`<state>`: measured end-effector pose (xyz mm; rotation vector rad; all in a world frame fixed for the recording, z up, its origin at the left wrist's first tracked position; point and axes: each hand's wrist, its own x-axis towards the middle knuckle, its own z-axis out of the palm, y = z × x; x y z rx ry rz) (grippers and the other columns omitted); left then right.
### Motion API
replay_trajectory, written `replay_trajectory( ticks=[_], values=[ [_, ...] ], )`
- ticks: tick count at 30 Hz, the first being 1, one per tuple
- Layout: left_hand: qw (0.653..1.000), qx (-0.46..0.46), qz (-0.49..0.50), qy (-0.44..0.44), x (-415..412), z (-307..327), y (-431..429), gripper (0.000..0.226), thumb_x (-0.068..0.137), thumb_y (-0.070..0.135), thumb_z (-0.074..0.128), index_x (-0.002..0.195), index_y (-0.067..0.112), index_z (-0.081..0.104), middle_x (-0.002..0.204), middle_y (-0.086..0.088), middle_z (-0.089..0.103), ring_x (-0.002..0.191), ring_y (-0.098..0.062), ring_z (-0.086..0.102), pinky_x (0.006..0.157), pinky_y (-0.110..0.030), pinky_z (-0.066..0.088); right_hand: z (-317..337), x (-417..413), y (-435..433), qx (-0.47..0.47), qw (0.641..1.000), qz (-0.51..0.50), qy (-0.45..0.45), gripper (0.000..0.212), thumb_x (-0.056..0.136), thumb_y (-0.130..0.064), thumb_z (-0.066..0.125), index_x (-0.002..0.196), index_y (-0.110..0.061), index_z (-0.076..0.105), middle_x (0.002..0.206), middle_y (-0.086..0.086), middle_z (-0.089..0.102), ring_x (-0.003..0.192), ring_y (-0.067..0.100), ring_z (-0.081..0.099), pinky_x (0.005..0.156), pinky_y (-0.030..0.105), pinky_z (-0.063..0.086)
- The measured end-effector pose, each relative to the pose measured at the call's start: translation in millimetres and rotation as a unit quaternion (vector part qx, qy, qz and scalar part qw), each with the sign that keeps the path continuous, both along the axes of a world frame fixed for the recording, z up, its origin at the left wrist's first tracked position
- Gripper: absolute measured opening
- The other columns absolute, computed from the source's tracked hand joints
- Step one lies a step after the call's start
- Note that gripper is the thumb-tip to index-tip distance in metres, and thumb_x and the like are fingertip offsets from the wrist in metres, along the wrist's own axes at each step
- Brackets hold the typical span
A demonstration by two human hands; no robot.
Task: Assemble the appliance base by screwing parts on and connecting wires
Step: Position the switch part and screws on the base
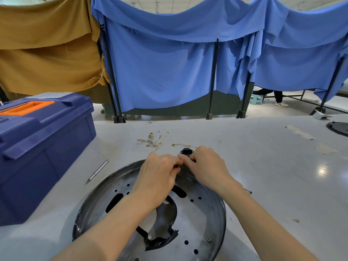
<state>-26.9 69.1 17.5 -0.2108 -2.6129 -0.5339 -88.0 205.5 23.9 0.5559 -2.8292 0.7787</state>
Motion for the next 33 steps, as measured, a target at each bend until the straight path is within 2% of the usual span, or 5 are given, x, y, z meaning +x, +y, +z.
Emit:
replay_trajectory(
  ticks=[4,13,22,29,33],
  values=[
    [0.999,0.029,0.013,0.002,-1,-1,0,0.014,0.094,0.022,0.062,0.106,0.025,0.066,0.096,0.009,0.072,0.097,-0.020,0.057,0.086,-0.034,0.043,1,1,0,0.003,1.000,0.003,0.000,0.058,0.100,-0.047,0.047,0.054,-0.016,0.032,0.055,-0.002,0.031,0.050,0.015,0.026,0.052,0.031,0.024],
    [0.998,0.049,0.000,0.027,1,1,4,0.010,0.087,0.012,0.068,0.077,0.010,0.068,0.080,-0.001,0.072,0.076,-0.024,0.059,0.073,-0.037,0.048,1,2,0,0.005,1.000,0.002,-0.002,0.058,0.100,-0.046,0.047,0.053,-0.014,0.034,0.056,-0.001,0.032,0.051,0.015,0.027,0.054,0.032,0.025],
    [0.997,0.072,0.031,0.009,2,5,5,0.014,0.087,0.016,0.068,0.075,0.009,0.065,0.082,-0.002,0.071,0.082,-0.027,0.061,0.074,-0.039,0.048,0,1,0,0.004,1.000,-0.005,-0.004,0.057,0.100,-0.046,0.047,0.054,-0.014,0.034,0.056,-0.001,0.034,0.050,0.016,0.030,0.055,0.031,0.028],
    [0.998,-0.034,0.051,0.001,1,9,7,0.015,0.096,0.026,0.055,0.087,0.017,0.063,0.093,0.002,0.068,0.091,-0.023,0.056,0.070,-0.029,0.038,1,1,0,0.006,1.000,-0.004,-0.002,0.058,0.100,-0.046,0.047,0.054,-0.014,0.032,0.055,-0.001,0.032,0.050,0.015,0.027,0.049,0.031,0.022],
    [0.999,-0.033,0.009,-0.026,5,11,8,0.014,0.094,0.021,0.057,0.089,0.015,0.068,0.095,0.001,0.069,0.092,-0.023,0.058,0.073,-0.030,0.042,2,3,0,0.008,1.000,-0.007,-0.005,0.058,0.100,-0.046,0.047,0.054,-0.015,0.032,0.056,-0.001,0.032,0.053,0.018,0.029,0.050,0.031,0.022]
  ],
)
